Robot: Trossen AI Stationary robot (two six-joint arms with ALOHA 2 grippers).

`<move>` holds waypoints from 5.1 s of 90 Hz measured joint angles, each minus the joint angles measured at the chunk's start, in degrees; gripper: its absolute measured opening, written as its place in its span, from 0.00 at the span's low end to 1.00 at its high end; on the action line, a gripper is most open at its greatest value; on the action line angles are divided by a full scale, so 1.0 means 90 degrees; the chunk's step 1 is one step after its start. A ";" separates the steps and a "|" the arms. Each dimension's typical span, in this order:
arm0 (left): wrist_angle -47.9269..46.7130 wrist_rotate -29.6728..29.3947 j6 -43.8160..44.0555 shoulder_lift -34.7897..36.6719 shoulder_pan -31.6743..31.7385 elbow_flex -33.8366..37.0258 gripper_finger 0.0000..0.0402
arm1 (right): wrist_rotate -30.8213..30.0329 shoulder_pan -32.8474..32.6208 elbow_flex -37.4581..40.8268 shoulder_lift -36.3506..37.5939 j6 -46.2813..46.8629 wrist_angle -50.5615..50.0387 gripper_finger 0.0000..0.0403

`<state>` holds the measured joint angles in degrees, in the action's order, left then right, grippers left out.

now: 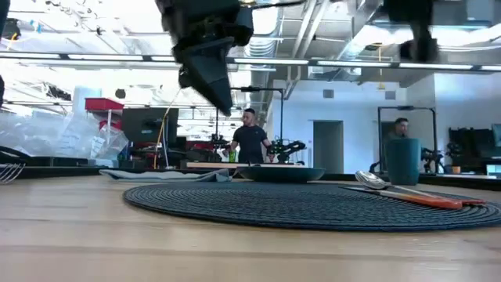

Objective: Set table place
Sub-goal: Fold the gray table napkin

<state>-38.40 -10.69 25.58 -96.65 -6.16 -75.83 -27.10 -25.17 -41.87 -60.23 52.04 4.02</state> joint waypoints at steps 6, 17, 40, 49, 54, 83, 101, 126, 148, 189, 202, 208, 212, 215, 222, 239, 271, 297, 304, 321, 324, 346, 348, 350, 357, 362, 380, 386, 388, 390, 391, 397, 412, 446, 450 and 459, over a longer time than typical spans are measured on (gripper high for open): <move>-0.0047 -0.0289 -0.0075 0.0023 0.0211 -0.0192 0.26 | -0.0002 0.0184 -0.0783 0.0126 -0.1436 -0.1156 0.11; -0.0130 -0.1309 -0.0123 0.0028 0.0663 -0.0581 0.26 | -0.0105 0.0765 -0.2232 0.0105 -0.3012 -0.3478 0.06; -0.0926 -0.1640 -0.0378 0.0033 0.1744 -0.0843 0.26 | 0.0810 0.2867 -0.3468 -0.0184 -0.2844 -0.7303 0.01; -0.1320 -0.0911 0.0307 0.0011 0.2182 -0.0846 0.26 | 0.1339 0.3403 -0.3321 -0.0221 -0.2835 -0.7913 0.01; -0.1402 -0.0577 0.0664 0.0004 0.2386 -0.0837 0.26 | 0.1356 0.3538 -0.3202 -0.0187 -0.2835 -0.7977 0.01; -0.0163 0.0931 0.1287 -0.0254 0.3161 -0.0511 0.32 | 0.1623 0.3965 -0.2481 0.0140 -0.3329 -0.6429 0.19; -0.0507 0.1184 0.1548 -0.0781 0.3156 -0.0501 0.40 | 0.1459 0.4356 -0.2300 0.0112 -0.3267 -0.6584 0.32; -0.0721 0.0750 0.1505 -0.1282 0.3159 -0.0504 0.42 | 0.1509 0.4739 -0.2166 0.0109 -0.3222 -0.6622 0.34; -0.0528 0.0632 0.1376 -0.1268 0.3163 -0.0508 0.42 | 0.1523 0.4736 -0.2166 0.0109 -0.3226 -0.6629 0.33; -0.0282 0.0834 0.1412 -0.1679 0.3182 -0.0508 0.42 | 0.1516 0.4773 -0.2167 0.0109 -0.3309 -0.6717 0.33; -0.0241 0.0842 0.1433 -0.1775 0.3167 -0.0518 0.42 | 0.1516 0.4773 -0.2166 0.0112 -0.3340 -0.6759 0.33; -0.0377 0.0840 0.1428 -0.1791 0.3167 -0.0496 0.42 | 0.1516 0.4773 -0.2167 0.0112 -0.3345 -0.6764 0.33; -0.0312 0.0830 0.1408 -0.1791 0.3167 -0.0498 0.42 | 0.1516 0.4773 -0.2169 0.0112 -0.3353 -0.6777 0.33; -0.0284 0.0818 0.1380 -0.1789 0.3167 -0.0508 0.42 | 0.1516 0.4773 -0.2169 0.0112 -0.3362 -0.6777 0.33; -0.0319 0.0800 0.1327 -0.1784 0.3167 -0.0508 0.42 | 0.1516 0.4773 -0.2169 0.0112 -0.3410 -0.6777 0.33; -0.0359 0.0803 0.1386 -0.1971 0.3177 -0.0516 0.41 | 0.1514 0.4773 -0.2169 0.0112 -0.3468 -0.6770 0.33; -0.0570 0.0625 0.1405 -0.2388 0.3082 -0.0872 0.41 | 0.1506 0.4876 -0.2169 0.0112 -0.3572 -0.6775 0.33; -0.1030 0.0319 0.1406 -0.2415 0.3228 -0.1045 0.31 | 0.1504 0.4989 -0.2169 0.0110 -0.3649 -0.6733 0.33; -0.1136 0.0319 0.1428 -0.2415 0.3231 -0.1045 0.25 | 0.1505 0.4986 -0.2169 0.0109 -0.3672 -0.6725 0.33; -0.1192 0.0312 0.1470 -0.2410 0.3238 -0.1045 0.02 | 0.1504 0.4989 -0.2169 0.0110 -0.3694 -0.6712 0.33; -0.1191 0.0314 0.1489 -0.2408 0.3238 -0.1045 0.02 | 0.1504 0.4989 -0.2169 0.0109 -0.3695 -0.6709 0.33; -0.1231 0.0313 0.1480 -0.2403 0.3233 -0.1080 0.00 | 0.1504 0.4986 -0.2169 0.0109 -0.3695 -0.6668 0.33; -0.1243 0.0312 0.1478 -0.2403 0.3233 -0.1102 0.00 | 0.1504 0.4988 -0.2169 0.0109 -0.3695 -0.6668 0.33; -0.1247 0.0312 0.1477 -0.2403 0.3233 -0.1125 0.00 | 0.1504 0.4986 -0.2169 0.0110 -0.3694 -0.6668 0.33; -0.1221 0.0312 0.1435 -0.2398 0.3233 -0.1204 0.00 | 0.1492 0.4986 -0.2169 0.0109 -0.3691 -0.6668 0.33; -0.1237 0.0318 0.1430 -0.2398 0.3233 -0.1272 0.00 | 0.1368 0.4986 -0.2169 0.0109 -0.3662 -0.6670 0.33; -0.1241 0.0647 0.1410 -0.2398 0.3269 -0.1385 0.10 | 0.1332 0.4988 -0.2169 0.0110 -0.3633 -0.6670 0.33; -0.1222 0.0785 0.1400 -0.2397 0.3270 -0.1354 0.15 | 0.1332 0.4989 -0.2169 0.0112 -0.3637 -0.6673 0.33; -0.1238 0.0819 0.1381 -0.2396 0.3270 -0.1342 0.17 | 0.1332 0.4990 -0.2169 0.0112 -0.3645 -0.6673 0.33; -0.1264 0.0829 0.1346 -0.2396 0.3269 -0.1322 0.19 | 0.1333 0.4999 -0.2169 0.0110 -0.3660 -0.6674 0.33; -0.1284 0.0829 0.1330 -0.2396 0.3270 -0.1312 0.20 | 0.1332 0.5006 -0.2169 0.0110 -0.3666 -0.6675 0.33; -0.1425 0.0831 0.1278 -0.2391 0.3274 -0.1200 0.26 | 0.1334 0.5062 -0.2169 0.0109 -0.3676 -0.6682 0.33; -0.1831 0.0876 0.1281 -0.2360 0.3386 -0.0901 0.36 | 0.1332 0.5182 -0.2169 0.0110 -0.3679 -0.6687 0.33; -0.1417 0.1156 0.1239 -0.1865 0.3403 -0.1119 0.45 | 0.1336 0.5232 -0.2171 0.0111 -0.3819 -0.6692 0.33; -0.1409 0.1135 0.1258 -0.1876 0.3403 -0.1137 0.47 | 0.1336 0.5237 -0.2171 0.0109 -0.3838 -0.6703 0.33; -0.1312 0.1129 0.1313 -0.1857 0.3392 -0.1144 0.48 | 0.1334 0.5270 -0.2171 0.0109 -0.3887 -0.6704 0.33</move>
<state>-50.21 -0.52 37.39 -113.36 24.37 -86.12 -15.09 22.26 -61.41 -59.24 17.06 -56.31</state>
